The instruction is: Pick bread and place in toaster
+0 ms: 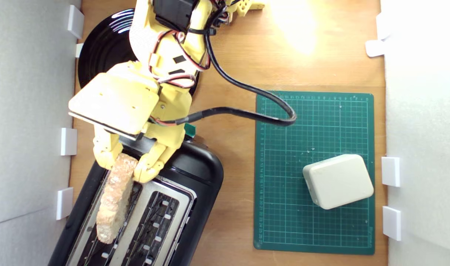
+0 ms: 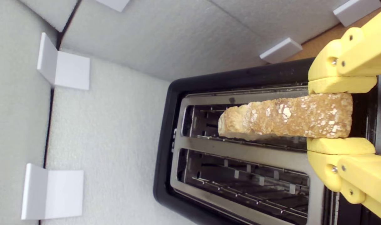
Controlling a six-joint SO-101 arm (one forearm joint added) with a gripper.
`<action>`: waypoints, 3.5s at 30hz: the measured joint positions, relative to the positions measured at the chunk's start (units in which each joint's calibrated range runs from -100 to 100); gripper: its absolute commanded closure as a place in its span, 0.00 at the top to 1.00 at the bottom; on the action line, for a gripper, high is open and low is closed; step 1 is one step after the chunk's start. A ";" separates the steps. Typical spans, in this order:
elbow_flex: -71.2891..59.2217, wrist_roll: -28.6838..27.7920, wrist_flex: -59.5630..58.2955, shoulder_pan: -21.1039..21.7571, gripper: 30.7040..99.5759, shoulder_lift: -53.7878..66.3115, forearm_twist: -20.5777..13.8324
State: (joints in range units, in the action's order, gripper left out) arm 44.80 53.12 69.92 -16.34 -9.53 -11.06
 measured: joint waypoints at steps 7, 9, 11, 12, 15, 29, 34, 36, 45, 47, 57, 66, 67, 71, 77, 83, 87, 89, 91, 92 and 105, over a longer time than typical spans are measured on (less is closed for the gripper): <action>0.65 0.00 -0.17 0.00 0.37 -4.03 0.27; 0.83 0.00 -0.17 0.00 0.37 -4.45 0.27; 1.11 -0.10 -0.17 0.00 0.37 -4.96 0.36; 1.29 -0.62 -0.17 0.00 0.37 -5.21 0.36; 1.57 -0.98 -0.17 0.00 0.38 -5.88 0.36; 1.85 -0.93 -0.17 -0.73 0.76 -6.80 -0.18; 1.94 -0.93 -0.17 -0.82 0.76 -6.80 -0.36; 1.94 -0.93 -0.17 -0.82 0.76 -6.80 -0.36; 0.92 -2.64 0.68 -0.27 0.75 1.01 0.18; 0.92 -3.93 0.68 0.92 0.75 4.62 -0.53; -0.09 -20.23 0.68 16.02 0.75 19.74 0.53; -10.36 -39.28 0.68 25.35 0.75 26.54 0.71; -12.94 -39.28 0.68 25.72 0.75 27.89 0.44; -24.50 -39.69 0.68 28.56 0.75 33.85 1.60; -48.73 -37.67 0.68 32.68 0.61 47.04 1.87; -73.14 -33.69 0.68 33.41 0.34 61.15 5.15; -85.16 -33.07 0.68 33.14 0.23 68.71 5.06; -89.97 -32.91 0.68 33.14 0.19 72.24 5.42; -94.31 -32.86 0.59 33.14 0.15 75.60 5.33; -95.89 -32.76 0.59 33.14 0.14 76.69 5.42; -121.41 -27.89 0.59 30.94 0.02 100.04 5.15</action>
State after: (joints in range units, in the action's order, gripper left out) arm -76.61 25.23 70.51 14.60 90.51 -5.91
